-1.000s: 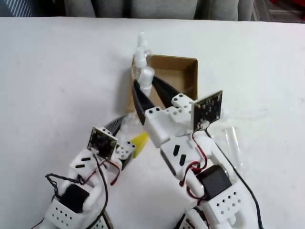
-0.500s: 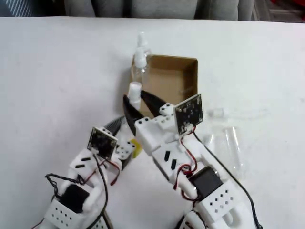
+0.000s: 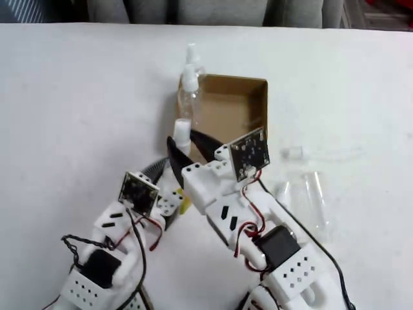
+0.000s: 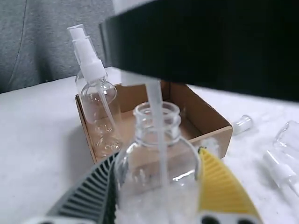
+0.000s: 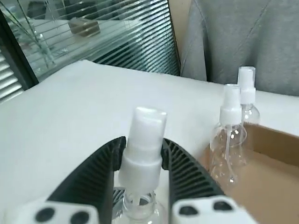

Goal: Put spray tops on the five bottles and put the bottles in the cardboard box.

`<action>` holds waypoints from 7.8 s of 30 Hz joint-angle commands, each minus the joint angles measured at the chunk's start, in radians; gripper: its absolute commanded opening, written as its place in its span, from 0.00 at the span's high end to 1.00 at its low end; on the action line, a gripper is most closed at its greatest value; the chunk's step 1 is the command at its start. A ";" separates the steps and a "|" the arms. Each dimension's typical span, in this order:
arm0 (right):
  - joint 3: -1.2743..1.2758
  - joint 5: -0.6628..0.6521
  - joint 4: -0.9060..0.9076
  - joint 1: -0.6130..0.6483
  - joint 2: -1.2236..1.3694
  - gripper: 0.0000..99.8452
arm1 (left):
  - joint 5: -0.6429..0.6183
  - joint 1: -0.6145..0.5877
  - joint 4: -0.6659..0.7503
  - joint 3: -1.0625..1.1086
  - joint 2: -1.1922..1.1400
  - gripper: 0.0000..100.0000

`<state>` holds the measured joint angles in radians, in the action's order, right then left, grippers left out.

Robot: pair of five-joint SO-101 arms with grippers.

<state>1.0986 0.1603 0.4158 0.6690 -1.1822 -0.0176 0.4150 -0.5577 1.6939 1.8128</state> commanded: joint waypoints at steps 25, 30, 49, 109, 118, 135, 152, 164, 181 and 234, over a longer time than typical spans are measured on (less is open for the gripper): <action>-0.017 -0.075 0.124 0.097 -0.008 0.89 | -0.014 0.012 0.037 -0.002 0.010 0.98; -0.021 -0.081 0.124 0.096 -0.010 0.82 | -0.014 0.012 0.037 -0.002 0.010 0.98; -0.212 -0.081 0.358 0.012 -0.093 0.75 | -0.014 0.012 0.037 -0.002 0.010 0.98; -0.118 -0.158 0.025 -0.205 0.147 0.98 | -0.014 0.012 0.029 -0.002 0.010 0.98; -0.101 -0.158 -0.096 -0.171 0.325 0.98 | -0.014 0.012 0.028 -0.002 0.010 0.98; 0.015 -0.166 -0.031 -0.166 0.213 0.98 | -0.014 0.012 0.031 -0.002 0.010 0.98; 0.245 -0.160 0.137 -0.421 0.203 0.98 | -0.020 0.012 0.097 -0.002 0.010 0.98; 0.370 -0.166 0.137 -0.578 0.203 0.98 | -0.021 -0.074 0.470 -0.015 0.005 0.98; 0.396 -0.166 0.137 -0.587 0.203 0.98 | -0.023 -0.111 0.460 -0.534 -0.423 0.98; 0.427 -0.224 0.068 -0.585 0.203 0.98 | -0.023 -0.173 1.453 -0.519 -1.755 0.98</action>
<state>1.5344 -0.0529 0.5033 0.0951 -0.9628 -0.0269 0.2555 0.8155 1.1554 0.0529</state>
